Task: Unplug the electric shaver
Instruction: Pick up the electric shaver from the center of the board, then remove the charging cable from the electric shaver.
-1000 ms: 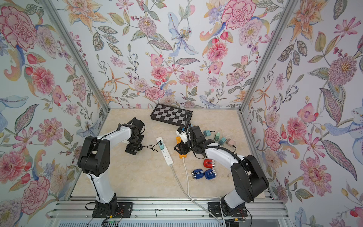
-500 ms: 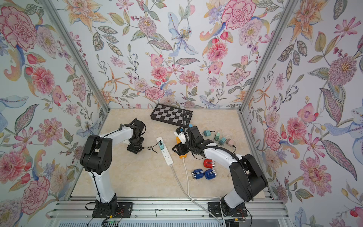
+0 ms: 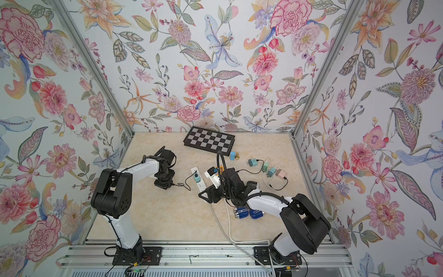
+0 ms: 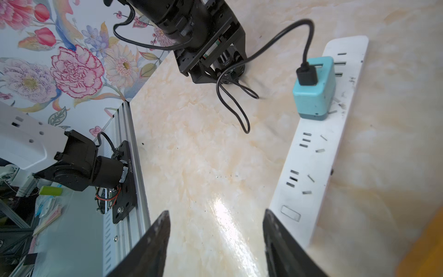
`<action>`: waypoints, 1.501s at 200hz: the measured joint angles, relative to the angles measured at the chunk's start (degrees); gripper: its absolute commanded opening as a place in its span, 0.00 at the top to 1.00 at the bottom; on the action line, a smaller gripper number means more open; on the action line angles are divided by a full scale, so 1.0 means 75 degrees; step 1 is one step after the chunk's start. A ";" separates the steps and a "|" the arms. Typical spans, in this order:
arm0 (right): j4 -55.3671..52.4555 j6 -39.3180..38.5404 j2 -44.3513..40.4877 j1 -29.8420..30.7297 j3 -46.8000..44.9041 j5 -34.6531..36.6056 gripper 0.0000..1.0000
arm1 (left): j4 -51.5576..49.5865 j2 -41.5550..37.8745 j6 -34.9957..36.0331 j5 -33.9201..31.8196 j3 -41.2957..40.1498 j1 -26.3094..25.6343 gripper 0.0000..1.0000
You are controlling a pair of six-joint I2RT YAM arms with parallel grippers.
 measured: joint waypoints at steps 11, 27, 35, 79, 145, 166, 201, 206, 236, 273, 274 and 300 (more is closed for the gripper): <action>0.0589 0.0391 0.0017 0.0195 -0.0251 0.0038 0.38 | 0.0012 -0.0312 0.0000 0.0093 -0.0219 -0.0020 0.52; 0.1565 0.0892 0.0192 0.0580 -0.0452 0.0187 0.40 | 0.0017 -0.0839 0.0000 0.0149 -0.0440 -0.0061 0.52; 0.2139 0.1163 0.0370 0.0807 -0.0525 0.0332 0.41 | 0.0032 -0.1148 -0.0009 0.0152 -0.0542 -0.0096 0.51; 0.5091 0.2605 0.1973 0.1839 -0.0673 0.1524 0.48 | 0.0157 -0.2850 -0.0268 0.0125 -0.1087 -0.0539 0.52; 0.7297 0.3786 0.3445 0.2413 0.0122 0.3308 0.57 | 0.0201 -0.3535 -0.0414 0.0137 -0.1306 -0.0819 0.52; 0.7720 0.4051 0.3614 0.2495 0.0557 0.3742 0.63 | 0.0198 -0.3739 -0.0434 0.0119 -0.1303 -0.0947 0.52; 0.7968 0.4389 0.4307 0.2527 0.1160 0.4243 0.68 | 0.0189 -0.3928 -0.0493 0.0125 -0.1303 -0.1177 0.52; 0.7959 0.4406 0.4374 0.2527 0.1224 0.4272 0.68 | 0.0187 -0.3952 -0.0495 0.0125 -0.1303 -0.1195 0.52; 0.7851 0.4485 0.4503 0.2547 0.1402 0.4561 0.70 | 0.0175 -0.4205 -0.0562 0.0117 -0.1314 -0.1215 0.52; 0.7970 0.4616 0.4628 0.2576 0.1521 0.4806 0.73 | 0.0175 -0.4555 -0.0612 0.0087 -0.1329 -0.1221 0.52; 0.7973 0.4619 0.4634 0.2576 0.1527 0.4806 0.72 | 0.0172 -0.4558 -0.0609 0.0087 -0.1332 -0.1221 0.52; 0.8131 0.4645 0.4820 0.2585 0.1754 0.4806 0.73 | 0.0166 -0.4605 -0.0615 0.0090 -0.1469 -0.1224 0.52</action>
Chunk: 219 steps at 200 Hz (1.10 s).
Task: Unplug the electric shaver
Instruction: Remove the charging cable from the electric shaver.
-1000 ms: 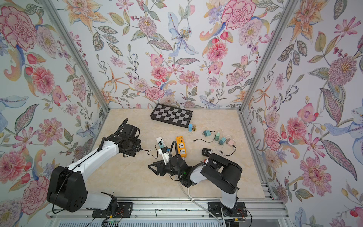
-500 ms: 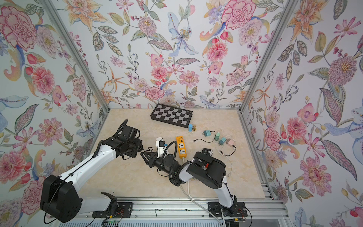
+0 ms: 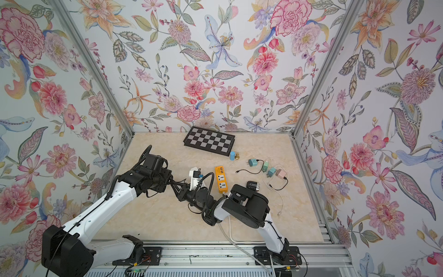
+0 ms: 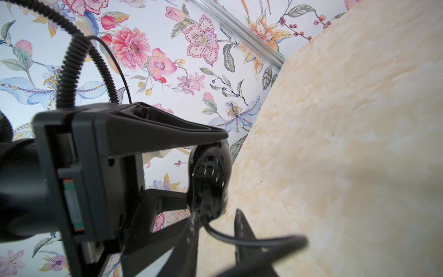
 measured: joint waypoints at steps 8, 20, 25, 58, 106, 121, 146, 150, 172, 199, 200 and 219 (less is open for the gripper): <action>0.0015 -0.0026 0.0000 0.0006 0.0017 -0.0003 0.73 | -0.0006 0.0000 0.0000 0.0000 -0.0032 0.0003 0.52; 0.0029 -0.0061 -0.0003 0.0032 0.0035 0.0000 0.73 | -0.0029 -0.0003 0.0000 0.0003 -0.0064 0.0003 0.52; 0.0029 -0.0061 0.0000 0.0038 0.0041 0.0003 0.73 | -0.0038 -0.0003 -0.0003 0.0003 -0.0070 0.0003 0.52; 0.0073 -0.0052 0.0032 0.0055 0.0152 0.0029 0.79 | -0.0020 -0.0099 -0.0003 0.0003 -0.0160 0.0003 0.52; 0.0134 -0.0041 0.0163 0.0064 0.0268 0.0122 0.92 | 0.0038 -0.0175 0.0003 -0.0093 -0.0195 0.0003 0.52; 0.0149 -0.0009 0.0198 0.0064 0.0286 0.0131 0.96 | 0.0041 -0.0175 0.0006 -0.0125 -0.0198 0.0003 0.52; 0.0195 0.0041 0.0227 0.0070 0.0303 0.0154 1.00 | 0.0044 -0.0175 0.0009 -0.0149 -0.0198 0.0003 0.52; 0.0198 0.0055 0.0233 0.0070 0.0303 0.0163 1.00 | 0.0044 -0.0175 0.0009 -0.0149 -0.0198 0.0003 0.52; 0.0242 0.0131 0.0242 0.0085 0.0303 0.0230 1.00 | 0.0044 -0.0175 0.0009 -0.0149 -0.0198 0.0003 0.52; 0.0303 0.0259 0.0248 0.0099 0.0303 0.0344 1.00 | 0.0076 -0.0204 0.0009 -0.0149 -0.0198 0.0003 0.52; 0.0306 0.0262 0.0248 0.0099 0.0303 0.0344 1.00 | 0.0079 -0.0204 0.0009 -0.0146 -0.0198 0.0003 0.52; 0.0353 0.0321 0.0248 0.0099 0.0303 0.0402 1.00 | 0.0122 -0.0224 0.0012 -0.0143 -0.0198 0.0003 0.52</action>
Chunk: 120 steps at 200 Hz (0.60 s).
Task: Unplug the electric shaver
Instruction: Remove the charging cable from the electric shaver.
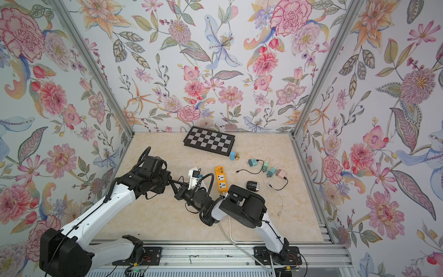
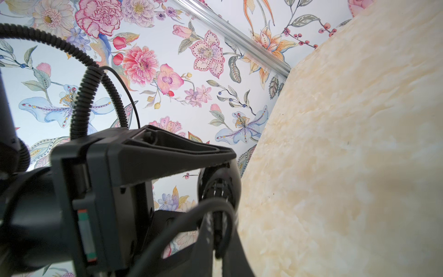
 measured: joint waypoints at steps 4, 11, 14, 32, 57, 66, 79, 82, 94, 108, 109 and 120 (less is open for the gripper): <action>0.0000 0.0003 0.0000 0.0000 0.0000 0.0000 1.00 | 0.0003 0.0000 0.0000 0.0000 0.0000 0.0000 0.52; 0.0003 0.0012 0.0000 -0.0003 0.0000 -0.0006 1.00 | 0.0009 0.0000 0.0003 0.0000 0.0000 0.0000 0.52; 0.0003 0.0029 -0.0003 -0.0012 0.0000 -0.0009 1.00 | 0.0012 0.0000 0.0003 0.0000 0.0000 0.0000 0.52; 0.0044 0.0070 -0.0029 -0.0041 -0.0125 -0.0096 1.00 | -0.0009 0.0000 0.0038 0.0055 0.0000 -0.0003 0.52; 0.0239 0.0087 -0.0221 -0.0067 -0.0574 -0.0140 1.00 | -0.0050 0.0012 0.0067 0.0318 0.0000 -0.0111 0.53; 0.0312 0.0087 -0.0242 -0.0073 -0.0656 -0.0137 1.00 | -0.0050 0.0012 0.0085 0.0405 0.0000 -0.0119 0.54; 0.0356 0.0087 -0.0242 -0.0082 -0.0691 -0.0143 1.00 | -0.0041 0.0017 0.0108 0.0440 0.0000 -0.0122 0.55; 0.0358 0.0087 -0.0242 -0.0087 -0.0691 -0.0146 1.00 | -0.0035 0.0023 0.0119 0.0446 0.0000 -0.0122 0.56; 0.0358 0.0087 -0.0242 -0.0108 -0.0691 -0.0160 1.00 | -0.0017 0.0041 0.0149 0.0460 0.0000 -0.0119 0.56; 0.0335 0.0085 -0.0242 -0.0125 -0.0691 -0.0187 1.00 | 0.0015 0.0082 0.0201 0.0463 0.0000 -0.0114 0.56; 0.0332 0.0085 -0.0242 -0.0125 -0.0691 -0.0184 1.00 | 0.0017 0.0085 0.0201 0.0463 0.0000 -0.0114 0.56; 0.0256 0.0082 -0.0274 -0.0122 -0.0705 -0.0166 1.00 | 0.0023 0.0117 0.0210 0.0469 0.0000 -0.0108 0.56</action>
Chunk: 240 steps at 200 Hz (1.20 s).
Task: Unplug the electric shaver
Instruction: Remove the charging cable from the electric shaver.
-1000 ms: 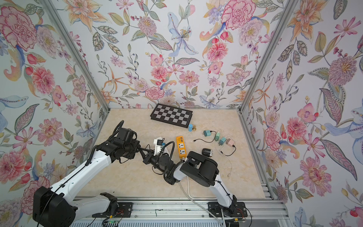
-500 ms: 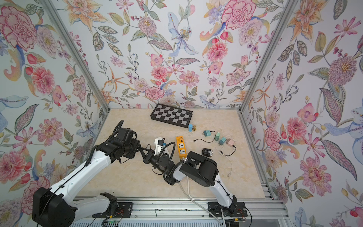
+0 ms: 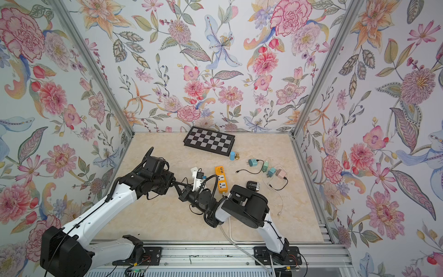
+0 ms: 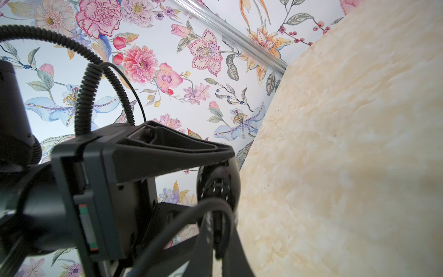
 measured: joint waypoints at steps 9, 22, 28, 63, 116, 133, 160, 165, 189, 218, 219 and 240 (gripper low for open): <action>-0.0067 -0.0006 -0.0035 0.0015 -0.0012 0.0050 1.00 | 0.0009 0.0023 0.0020 0.0032 0.0000 0.0009 0.56; -0.0082 -0.0032 -0.0052 0.0070 -0.0029 0.0207 1.00 | 0.0015 0.0035 0.0026 0.0079 0.0000 0.0015 0.56; -0.0085 -0.0052 -0.0052 0.0122 -0.0029 0.0291 1.00 | 0.0003 0.0052 0.0035 0.0082 0.0000 0.0015 0.56; -0.0087 -0.0058 0.0035 0.0309 0.0029 0.0807 1.00 | -0.0143 0.0385 0.0111 0.0119 0.0189 0.0020 0.56; -0.0300 -0.0128 -0.0029 0.0064 -0.0017 0.0306 1.00 | -0.0274 0.0583 0.0647 0.0347 0.0350 0.0192 0.56; -0.0493 -0.0085 -0.0291 -0.0087 -0.0236 -0.0055 1.00 | -0.0204 0.0595 0.0787 0.0600 0.0350 0.0210 0.56; -0.0554 -0.0087 -0.0431 -0.0149 -0.0335 -0.0160 1.00 | -0.0108 0.0595 0.0819 0.0772 0.0350 0.0213 0.56; -0.0548 -0.0090 -0.0428 -0.0128 -0.0335 -0.0122 1.00 | -0.0111 0.0595 0.0816 0.0784 0.0350 0.0216 0.56; -0.0396 -0.0114 -0.0283 0.0085 -0.0230 0.0350 1.00 | -0.0117 0.0595 0.0729 0.0755 0.0347 0.0236 0.59; -0.0382 -0.0143 -0.0146 0.0230 -0.0047 0.0726 1.00 | -0.0169 0.0638 0.0717 0.0708 0.0347 0.0318 0.59; -0.0382 -0.0146 -0.0146 0.0230 -0.0047 0.0734 1.00 | -0.0169 0.0644 0.0723 0.0708 0.0347 0.0318 0.59; -0.0425 -0.0163 -0.0149 0.0143 -0.0140 0.0603 1.00 | -0.0169 0.0758 0.0868 0.0784 0.0361 0.0326 0.59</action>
